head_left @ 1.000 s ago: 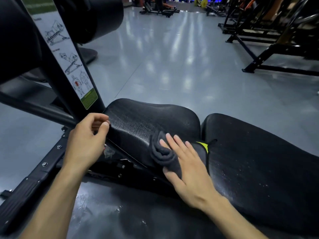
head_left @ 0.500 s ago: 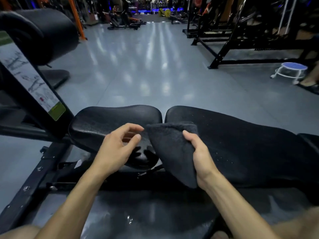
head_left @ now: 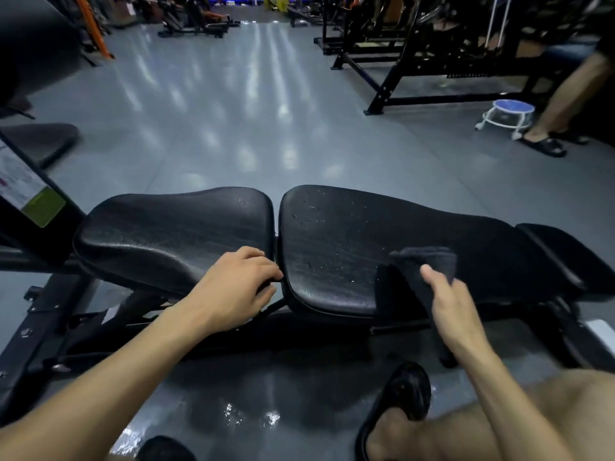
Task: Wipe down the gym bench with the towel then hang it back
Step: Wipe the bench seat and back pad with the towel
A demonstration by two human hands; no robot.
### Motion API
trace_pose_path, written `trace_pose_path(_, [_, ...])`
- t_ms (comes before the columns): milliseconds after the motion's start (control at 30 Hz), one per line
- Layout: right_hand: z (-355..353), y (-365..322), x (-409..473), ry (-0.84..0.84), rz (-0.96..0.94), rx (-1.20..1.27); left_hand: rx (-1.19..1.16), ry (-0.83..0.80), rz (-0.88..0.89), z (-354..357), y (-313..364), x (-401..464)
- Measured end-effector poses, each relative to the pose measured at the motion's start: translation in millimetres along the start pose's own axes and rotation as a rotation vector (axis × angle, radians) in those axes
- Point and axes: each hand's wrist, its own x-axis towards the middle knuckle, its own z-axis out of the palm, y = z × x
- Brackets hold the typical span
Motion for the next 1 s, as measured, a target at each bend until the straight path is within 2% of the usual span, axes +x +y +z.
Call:
trace_pose_path(100, [48.4,13.9,-14.2,-0.03,0.001,-0.174,0.004,0.032,0.024,15.5,-14.0,1.7])
trace_pose_path(200, [100.6,11.8,-43.7,-0.092,-0.207,-0.199,-0.027,0.077,0.048,22.0,-21.4,8.8])
trace_pose_path(267, [123.6,8.3,-58.9,-0.201,-0.369,-0.22,-0.034,0.082,0.068,25.4,-24.6,11.3])
trace_pose_path(333, [124.6,3.8,-50.1,-0.278,-0.507,-0.248,-0.056,0.093,0.097,28.0,-30.5,10.8])
trace_pose_path(367, [120.3,0.2,-34.2,-0.265,-0.517,-0.251,-0.067,0.096,0.111,28.9,-33.0,9.6])
trace_pose_path(400, [114.9,-7.1,-14.4,-0.242,-0.467,-0.264,-0.077,0.102,0.119,29.5,-34.9,8.7])
trace_pose_path(500, [111.0,-34.1,51.4,-0.13,-0.096,-0.377,-0.097,0.127,0.135,30.3,-36.1,8.8])
trace_pose_path(533, [119.2,-38.2,57.5,-0.136,-0.062,-0.406,-0.102,0.138,0.14,30.8,-35.7,8.5])
trace_pose_path(600, [138.9,-35.2,36.6,-0.209,-0.174,-0.436,-0.099,0.163,0.148,31.4,-35.6,8.3])
trace_pose_path(700, [138.3,-20.9,-15.3,-0.384,-0.598,-0.379,-0.049,0.176,0.168,34.3,-37.2,8.8])
trace_pose_path(733, [131.8,-14.9,-14.4,-0.427,-0.681,-0.391,-0.033,0.176,0.178,35.5,-37.6,9.0])
trace_pose_path(833, [121.5,-23.2,30.6,-0.393,-0.56,-0.437,-0.065,0.186,0.173,37.3,-39.0,8.6])
trace_pose_path(900, [126.0,-38.9,68.8,-0.274,-0.34,-0.51,-0.093,0.186,0.164,38.6,-39.8,7.8])
trace_pose_path(1000, [117.5,-67.1,112.0,-0.052,-0.057,-0.318,-0.098,0.18,0.155,38.6,-39.2,5.1])
